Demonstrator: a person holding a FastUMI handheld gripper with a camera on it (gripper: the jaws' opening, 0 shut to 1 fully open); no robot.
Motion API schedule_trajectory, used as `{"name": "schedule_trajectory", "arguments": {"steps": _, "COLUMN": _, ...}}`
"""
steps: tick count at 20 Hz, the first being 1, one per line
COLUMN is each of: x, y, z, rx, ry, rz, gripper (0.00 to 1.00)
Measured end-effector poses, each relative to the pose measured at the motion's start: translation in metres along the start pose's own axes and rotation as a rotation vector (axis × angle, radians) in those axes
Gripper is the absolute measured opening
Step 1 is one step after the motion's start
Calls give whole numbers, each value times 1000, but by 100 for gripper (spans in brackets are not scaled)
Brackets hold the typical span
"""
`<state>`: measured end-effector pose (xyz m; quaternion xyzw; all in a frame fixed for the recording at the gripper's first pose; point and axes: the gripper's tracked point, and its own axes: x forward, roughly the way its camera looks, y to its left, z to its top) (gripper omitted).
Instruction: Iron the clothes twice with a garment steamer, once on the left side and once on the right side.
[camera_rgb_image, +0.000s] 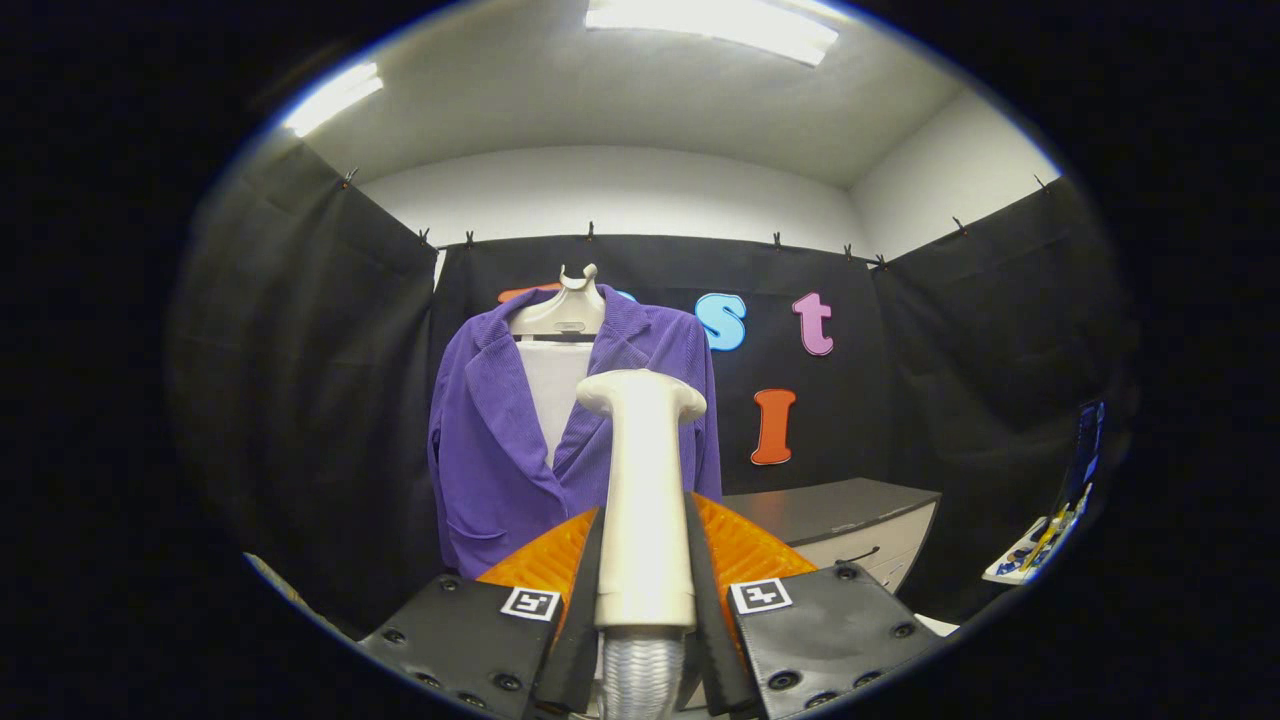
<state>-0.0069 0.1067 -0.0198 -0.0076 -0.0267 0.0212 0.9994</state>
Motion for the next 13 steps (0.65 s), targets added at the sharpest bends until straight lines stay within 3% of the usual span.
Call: {"name": "schedule_trajectory", "arguments": {"steps": 13, "x": -3, "y": 1, "z": 4, "rx": 7, "ry": -9, "rz": -8, "gripper": 48}}
